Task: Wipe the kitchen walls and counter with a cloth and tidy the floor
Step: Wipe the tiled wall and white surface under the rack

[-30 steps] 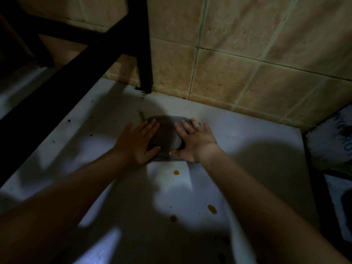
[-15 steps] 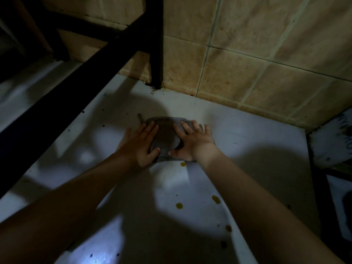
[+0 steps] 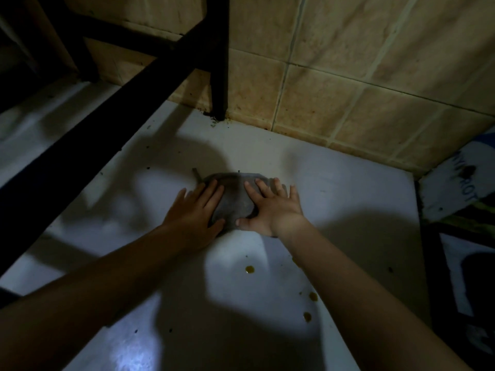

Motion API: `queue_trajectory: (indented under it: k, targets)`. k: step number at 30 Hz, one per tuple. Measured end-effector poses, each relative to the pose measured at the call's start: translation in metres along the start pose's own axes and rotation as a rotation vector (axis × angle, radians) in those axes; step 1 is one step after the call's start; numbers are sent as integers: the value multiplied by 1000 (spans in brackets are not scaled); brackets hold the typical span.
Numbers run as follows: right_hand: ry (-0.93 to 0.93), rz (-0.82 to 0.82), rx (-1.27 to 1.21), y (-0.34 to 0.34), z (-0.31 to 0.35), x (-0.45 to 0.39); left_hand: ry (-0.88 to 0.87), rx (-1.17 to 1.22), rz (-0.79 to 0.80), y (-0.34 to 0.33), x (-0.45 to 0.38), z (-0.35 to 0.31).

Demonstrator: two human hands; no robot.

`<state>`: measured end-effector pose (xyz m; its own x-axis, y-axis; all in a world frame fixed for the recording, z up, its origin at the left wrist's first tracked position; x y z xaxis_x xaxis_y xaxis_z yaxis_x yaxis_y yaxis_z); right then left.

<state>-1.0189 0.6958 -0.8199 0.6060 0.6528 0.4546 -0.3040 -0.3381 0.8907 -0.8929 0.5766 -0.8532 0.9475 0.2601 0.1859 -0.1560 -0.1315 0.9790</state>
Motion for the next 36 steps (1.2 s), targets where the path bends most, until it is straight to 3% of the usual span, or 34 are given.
queue_trajectory:
  k: [15,29,36]
  targets:
    - [-51,-5,-87,-21,-37,29,-105,-38,113,7,-4,-30]
    - [-64,-2,-91,-29,-83,38,-265,-70,63,5,-27,-55]
    - [21,-224,-177,-31,-70,33,-299,-123,48,8,-32,-48]
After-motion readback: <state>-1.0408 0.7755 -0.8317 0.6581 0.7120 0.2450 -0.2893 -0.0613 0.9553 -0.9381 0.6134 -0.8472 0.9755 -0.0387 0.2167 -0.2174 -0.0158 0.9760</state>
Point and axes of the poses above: each hand's wrist, its own x-axis away from the middle knuckle, its own y-axis out of the back of the hand, z = x × y, the point moved 3 cm from there along -x, towards the middle knuckle, and after that the axes turned 7 degrees about -y, right-handed, at the moved point
